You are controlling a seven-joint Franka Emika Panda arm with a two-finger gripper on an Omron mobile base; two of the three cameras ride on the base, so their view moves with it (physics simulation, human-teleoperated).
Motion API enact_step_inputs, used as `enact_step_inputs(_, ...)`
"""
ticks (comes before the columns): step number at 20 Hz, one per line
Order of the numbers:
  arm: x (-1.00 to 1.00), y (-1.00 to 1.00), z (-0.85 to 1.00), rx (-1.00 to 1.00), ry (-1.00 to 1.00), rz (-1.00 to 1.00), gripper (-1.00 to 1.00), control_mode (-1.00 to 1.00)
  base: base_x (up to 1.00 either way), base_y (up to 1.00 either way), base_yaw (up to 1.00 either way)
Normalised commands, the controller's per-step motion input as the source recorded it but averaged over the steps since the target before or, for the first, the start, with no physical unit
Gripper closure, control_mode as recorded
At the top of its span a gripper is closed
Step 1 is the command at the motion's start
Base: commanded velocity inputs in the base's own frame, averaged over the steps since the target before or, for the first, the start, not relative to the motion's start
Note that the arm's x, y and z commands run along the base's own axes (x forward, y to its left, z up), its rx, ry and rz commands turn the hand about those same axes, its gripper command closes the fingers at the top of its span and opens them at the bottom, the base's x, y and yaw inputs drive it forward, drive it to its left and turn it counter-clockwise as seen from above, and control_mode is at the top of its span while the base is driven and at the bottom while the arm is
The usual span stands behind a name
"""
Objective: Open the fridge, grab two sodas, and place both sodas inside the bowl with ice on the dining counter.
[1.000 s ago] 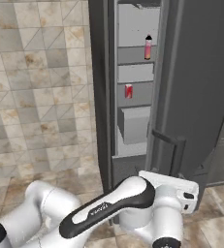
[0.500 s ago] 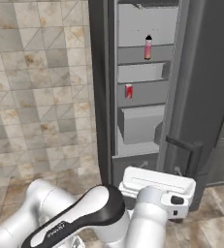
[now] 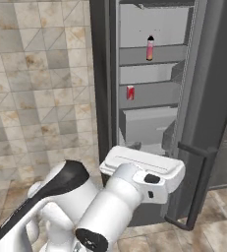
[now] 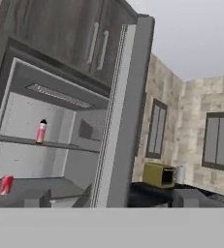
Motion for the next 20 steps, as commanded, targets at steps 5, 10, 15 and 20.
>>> enact_step_inputs(5,0.00,0.37,0.53,-0.05,0.23,-0.32,-1.00,-1.00,0.00,0.00,0.00)
enact_step_inputs(10,0.16,0.33,0.32,-0.02,0.41,-0.31,-1.00,-1.00,0.00,0.00,0.00)
enact_step_inputs(15,0.56,0.15,0.17,-0.02,0.50,-0.19,-1.00,-1.00,0.00,0.00,0.00)
enact_step_inputs(20,0.81,0.01,0.18,0.00,0.44,-0.03,-1.00,-1.00,0.00,0.00,0.00)
